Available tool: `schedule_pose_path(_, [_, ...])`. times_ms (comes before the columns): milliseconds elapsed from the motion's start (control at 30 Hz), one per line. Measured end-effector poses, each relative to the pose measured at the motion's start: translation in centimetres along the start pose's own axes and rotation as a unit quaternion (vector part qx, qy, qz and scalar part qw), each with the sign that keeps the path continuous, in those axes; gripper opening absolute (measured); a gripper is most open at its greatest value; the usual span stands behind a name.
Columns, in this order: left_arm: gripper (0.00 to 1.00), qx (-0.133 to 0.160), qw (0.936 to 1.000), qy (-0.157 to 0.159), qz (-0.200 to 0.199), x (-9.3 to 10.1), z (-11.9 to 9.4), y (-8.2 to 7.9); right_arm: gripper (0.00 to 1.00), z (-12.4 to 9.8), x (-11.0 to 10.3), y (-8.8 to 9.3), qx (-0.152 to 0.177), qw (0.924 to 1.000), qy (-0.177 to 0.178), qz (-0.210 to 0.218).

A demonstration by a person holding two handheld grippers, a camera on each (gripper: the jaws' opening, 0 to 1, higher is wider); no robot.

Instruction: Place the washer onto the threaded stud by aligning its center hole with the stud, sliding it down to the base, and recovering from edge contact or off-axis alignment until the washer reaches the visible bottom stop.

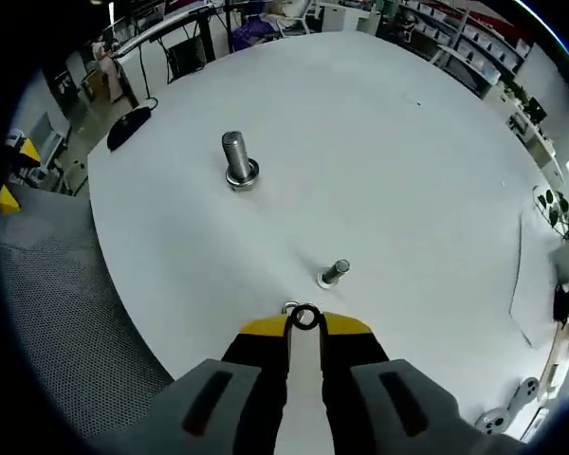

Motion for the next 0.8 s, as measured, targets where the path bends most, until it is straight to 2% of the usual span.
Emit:
schedule_pose_path(367, [0.28, 0.000, 1.0000, 0.000, 0.000, 0.0, 0.0, 0.0, 0.13, -0.6, 1.0, -1.6, 0.016, 0.9998, 0.008, -0.006])
schedule_pose_path(800, [0.28, -0.003, 1.0000, 0.002, 0.001, 0.0, 0.1, 0.0, 0.13, 0.1, 1.6, -2.5, 0.021, 0.9995, 0.011, -0.022])
Point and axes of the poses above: the point that each gripper's makers call its tool centre point, and the gripper's own axes: z roughly forward along the fingers, x roughly to its right, y roughly out of its underside, the point moved 10 cm from there along -z, roughly backward along the fingers, and after that the axes turned 15 degrees about x, right-handed, at the moved point
